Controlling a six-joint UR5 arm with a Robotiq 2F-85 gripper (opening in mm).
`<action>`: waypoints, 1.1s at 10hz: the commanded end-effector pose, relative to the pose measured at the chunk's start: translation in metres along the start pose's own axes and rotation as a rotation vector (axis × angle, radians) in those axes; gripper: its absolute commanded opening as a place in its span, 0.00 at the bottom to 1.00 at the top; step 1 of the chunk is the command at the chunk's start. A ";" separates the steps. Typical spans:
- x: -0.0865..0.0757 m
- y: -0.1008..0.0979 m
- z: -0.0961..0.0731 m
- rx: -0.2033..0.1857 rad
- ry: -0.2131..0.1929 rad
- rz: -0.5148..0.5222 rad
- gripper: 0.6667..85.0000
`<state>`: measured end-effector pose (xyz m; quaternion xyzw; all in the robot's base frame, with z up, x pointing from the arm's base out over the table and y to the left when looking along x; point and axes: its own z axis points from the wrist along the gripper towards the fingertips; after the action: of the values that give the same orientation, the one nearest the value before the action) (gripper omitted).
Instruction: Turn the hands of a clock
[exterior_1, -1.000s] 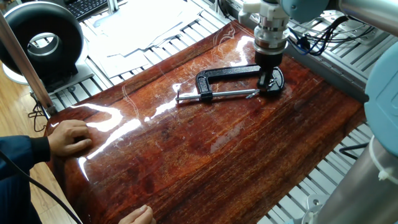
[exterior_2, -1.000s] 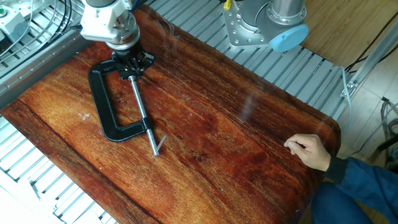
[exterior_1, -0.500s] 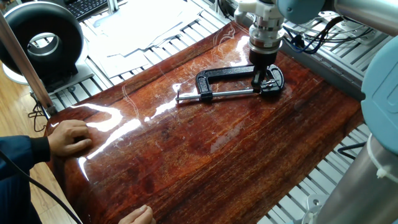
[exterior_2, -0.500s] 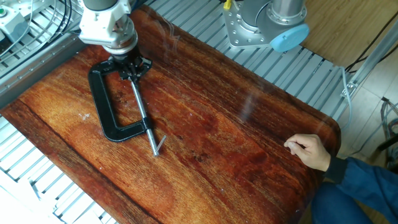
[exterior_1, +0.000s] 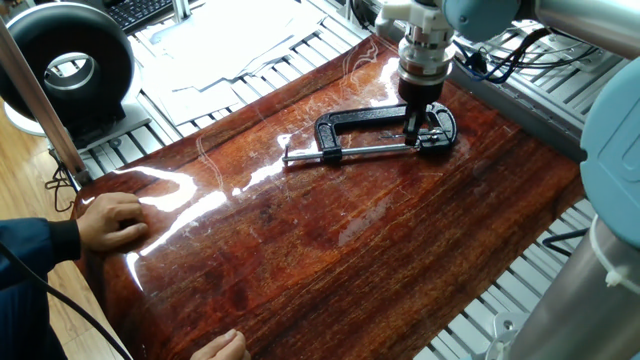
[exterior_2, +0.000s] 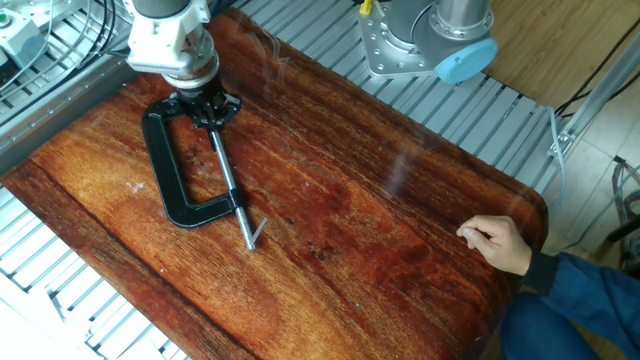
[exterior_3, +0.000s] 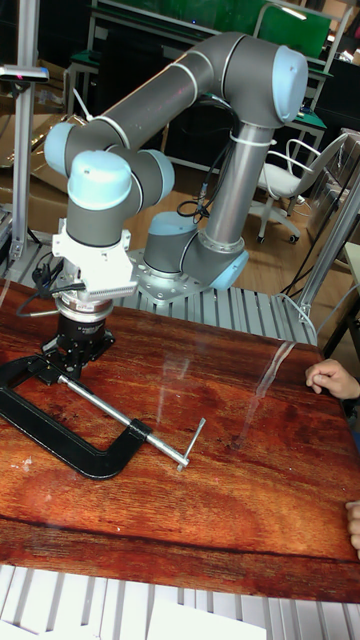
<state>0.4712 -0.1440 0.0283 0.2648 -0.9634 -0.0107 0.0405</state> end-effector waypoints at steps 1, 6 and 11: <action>0.006 0.012 -0.006 -0.044 0.010 0.096 0.00; 0.054 0.057 -0.054 -0.164 -0.021 0.572 0.00; 0.053 0.070 -0.079 -0.149 -0.088 0.771 0.00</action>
<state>0.4005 -0.1306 0.0975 -0.0501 -0.9965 -0.0610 0.0284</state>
